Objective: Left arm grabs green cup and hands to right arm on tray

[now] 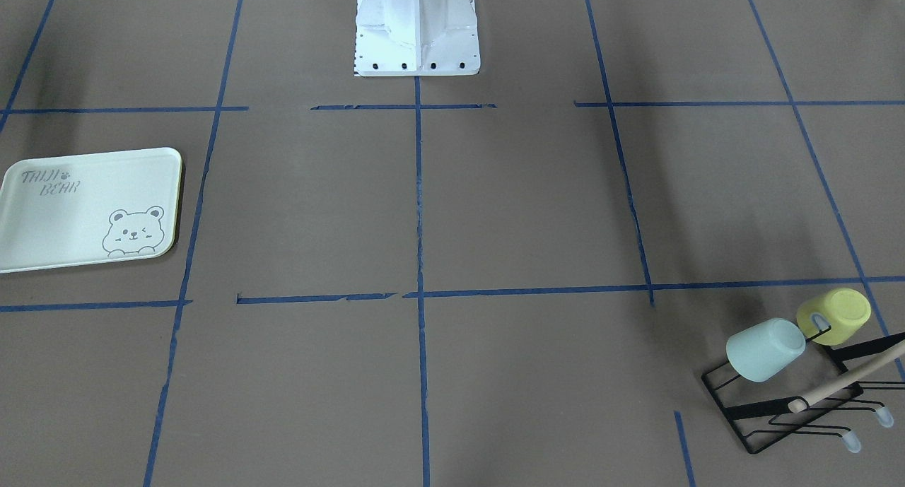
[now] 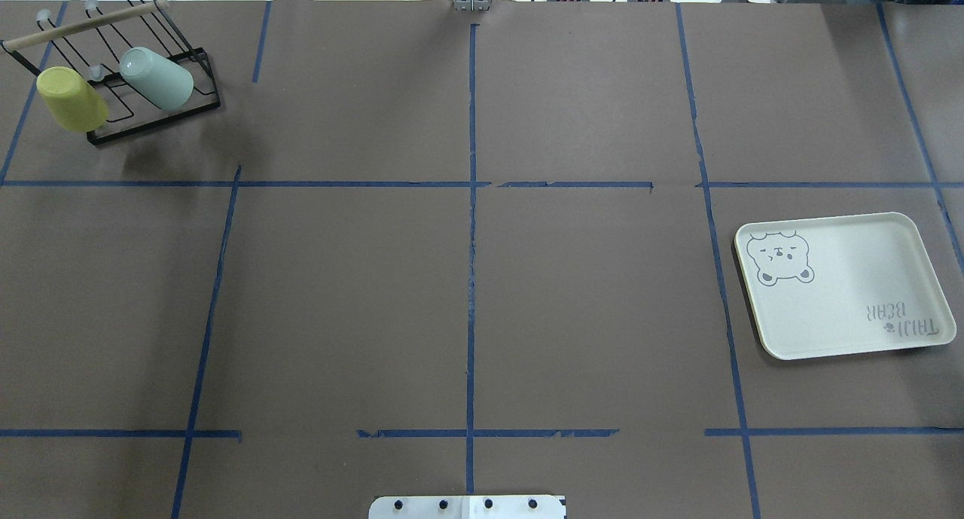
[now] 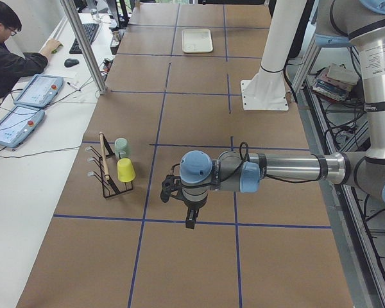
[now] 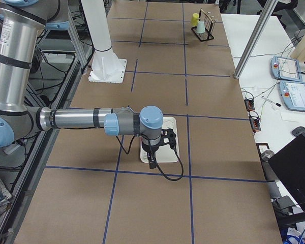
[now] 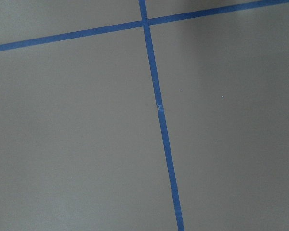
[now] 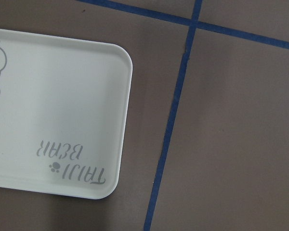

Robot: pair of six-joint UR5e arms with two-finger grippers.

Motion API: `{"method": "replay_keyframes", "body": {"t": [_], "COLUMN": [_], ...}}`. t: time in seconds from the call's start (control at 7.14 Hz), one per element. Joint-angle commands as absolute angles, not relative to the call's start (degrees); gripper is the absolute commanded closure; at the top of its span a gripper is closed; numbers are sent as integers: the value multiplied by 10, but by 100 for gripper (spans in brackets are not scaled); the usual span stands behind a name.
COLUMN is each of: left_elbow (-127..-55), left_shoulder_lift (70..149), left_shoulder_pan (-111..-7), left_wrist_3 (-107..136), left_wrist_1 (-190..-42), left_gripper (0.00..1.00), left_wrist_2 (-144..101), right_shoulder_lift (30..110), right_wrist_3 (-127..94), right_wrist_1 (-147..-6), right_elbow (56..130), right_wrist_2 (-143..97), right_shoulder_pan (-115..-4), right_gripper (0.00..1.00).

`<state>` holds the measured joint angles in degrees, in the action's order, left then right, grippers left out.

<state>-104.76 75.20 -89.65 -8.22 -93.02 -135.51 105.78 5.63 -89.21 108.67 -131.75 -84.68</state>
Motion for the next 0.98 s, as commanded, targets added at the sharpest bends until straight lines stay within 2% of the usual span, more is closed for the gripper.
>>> {"method": "replay_keyframes", "body": {"t": [0.0,0.28,0.42,0.56,0.84], "left_elbow": [-1049,-1060,-1046,-995,-973], "left_shoulder_lift": [779,830,848,862,867], "left_shoulder_pan": [-896,-896,-896,-895,-896], "left_wrist_3": [-79,-77,-79,-80,-81], "left_wrist_1": [-987,-1103,-1145,-1157,-1199], "left_gripper": [0,0,0,0,0], "left_wrist_2": [-1348,-1348,-1347,-1348,-1348], "right_shoulder_lift": [1058,1058,1058,1057,1057], "right_wrist_3": [55,55,55,55,55], "right_wrist_1": [-892,-892,-892,-892,-892], "right_elbow": [1089,1089,1089,1088,1088], "right_wrist_2": [-1317,-1317,-1317,-1318,-1317], "right_shoulder_pan": [-846,-846,-846,-847,-846], "right_gripper": [0,0,0,0,0]}}
